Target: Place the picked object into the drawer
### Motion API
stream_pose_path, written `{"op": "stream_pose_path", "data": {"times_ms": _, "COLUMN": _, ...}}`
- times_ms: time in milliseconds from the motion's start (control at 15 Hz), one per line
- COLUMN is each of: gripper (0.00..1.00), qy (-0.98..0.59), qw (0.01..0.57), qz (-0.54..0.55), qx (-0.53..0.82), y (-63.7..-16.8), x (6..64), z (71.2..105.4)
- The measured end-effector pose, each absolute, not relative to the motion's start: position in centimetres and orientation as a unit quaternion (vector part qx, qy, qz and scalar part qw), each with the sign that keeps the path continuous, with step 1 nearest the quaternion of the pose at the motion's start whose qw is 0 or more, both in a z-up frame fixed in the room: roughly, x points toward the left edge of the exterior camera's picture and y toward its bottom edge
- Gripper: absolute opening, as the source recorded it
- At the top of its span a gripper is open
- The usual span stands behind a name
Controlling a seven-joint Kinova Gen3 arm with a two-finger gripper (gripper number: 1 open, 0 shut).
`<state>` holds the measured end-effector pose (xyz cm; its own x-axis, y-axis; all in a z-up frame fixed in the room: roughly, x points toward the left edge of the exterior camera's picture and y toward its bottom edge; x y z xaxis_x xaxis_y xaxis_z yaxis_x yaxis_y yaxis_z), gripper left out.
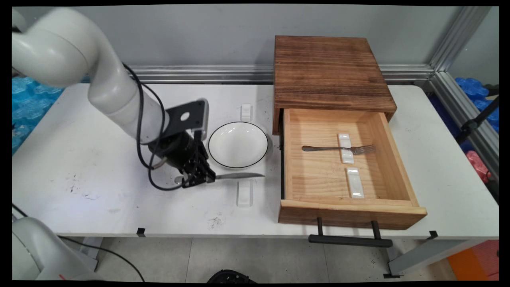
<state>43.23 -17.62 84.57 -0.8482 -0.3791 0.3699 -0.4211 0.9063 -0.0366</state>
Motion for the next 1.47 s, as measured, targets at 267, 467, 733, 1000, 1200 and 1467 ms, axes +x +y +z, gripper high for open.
{"op": "stream_pose_path", "data": {"times_ms": 267, "gripper": 0.0, "qy": -0.96, "qw": 0.182, "qz": 0.064, "qx": 0.203, "y": -17.8, "x": 41.7, "z": 89.2}}
{"op": "stream_pose_path", "data": {"times_ms": 467, "gripper": 0.0, "qy": -0.96, "qw": 0.185, "qz": 0.07, "qx": 0.198, "y": -18.4, "x": 39.7, "z": 92.2}}
{"op": "stream_pose_path", "data": {"times_ms": 733, "gripper": 0.0, "qy": -0.958, "qw": 0.193, "qz": 0.08, "qx": 0.196, "y": -20.0, "x": 35.7, "z": 95.3}}
{"op": "stream_pose_path", "data": {"times_ms": 1000, "gripper": 0.0, "qy": -0.957, "qw": 0.193, "qz": 0.088, "qx": 0.199, "y": -22.5, "x": 30.1, "z": 96.4}}
{"op": "stream_pose_path", "data": {"times_ms": 1200, "gripper": 0.0, "qy": -0.957, "qw": 0.189, "qz": 0.094, "qx": 0.201, "y": -24.6, "x": 25.7, "z": 95.8}}
{"op": "stream_pose_path", "data": {"times_ms": 1467, "gripper": 0.0, "qy": -0.957, "qw": 0.178, "qz": 0.098, "qx": 0.205, "y": -27.4, "x": 20.2, "z": 93.8}}
